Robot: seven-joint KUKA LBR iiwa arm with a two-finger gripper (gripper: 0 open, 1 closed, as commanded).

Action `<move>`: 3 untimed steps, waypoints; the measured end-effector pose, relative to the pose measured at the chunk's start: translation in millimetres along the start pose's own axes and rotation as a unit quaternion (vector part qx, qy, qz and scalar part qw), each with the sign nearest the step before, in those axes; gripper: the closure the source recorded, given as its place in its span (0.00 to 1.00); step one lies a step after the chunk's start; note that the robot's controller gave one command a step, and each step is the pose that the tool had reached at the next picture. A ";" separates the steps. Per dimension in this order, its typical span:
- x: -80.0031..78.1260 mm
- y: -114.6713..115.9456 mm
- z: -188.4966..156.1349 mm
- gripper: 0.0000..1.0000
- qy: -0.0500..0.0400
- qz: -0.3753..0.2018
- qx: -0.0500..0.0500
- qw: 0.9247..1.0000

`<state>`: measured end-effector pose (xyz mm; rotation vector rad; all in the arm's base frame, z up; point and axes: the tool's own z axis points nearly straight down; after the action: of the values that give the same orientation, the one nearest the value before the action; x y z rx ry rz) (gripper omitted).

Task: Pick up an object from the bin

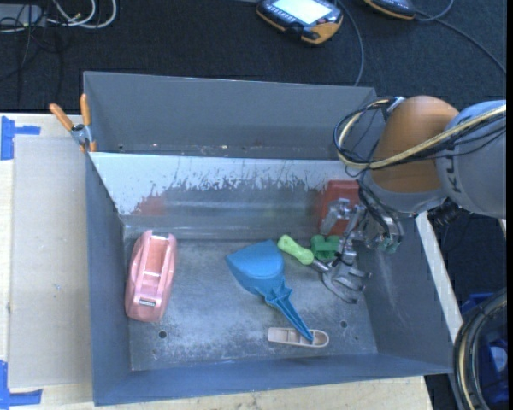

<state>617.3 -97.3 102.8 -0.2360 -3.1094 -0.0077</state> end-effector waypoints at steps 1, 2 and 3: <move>5.0 -5.8 -23.9 0.00 -0.005 0.104 0.000 0.995; 9.5 10.1 27.0 0.00 0.013 0.099 0.000 0.995; 5.4 5.3 41.7 1.00 -0.003 0.222 -0.001 0.975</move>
Offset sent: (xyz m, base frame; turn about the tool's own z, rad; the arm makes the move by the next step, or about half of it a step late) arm -0.0048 0.0128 -0.0328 0.1906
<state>611.8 -90.9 61.3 -0.9238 -2.9846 -0.0028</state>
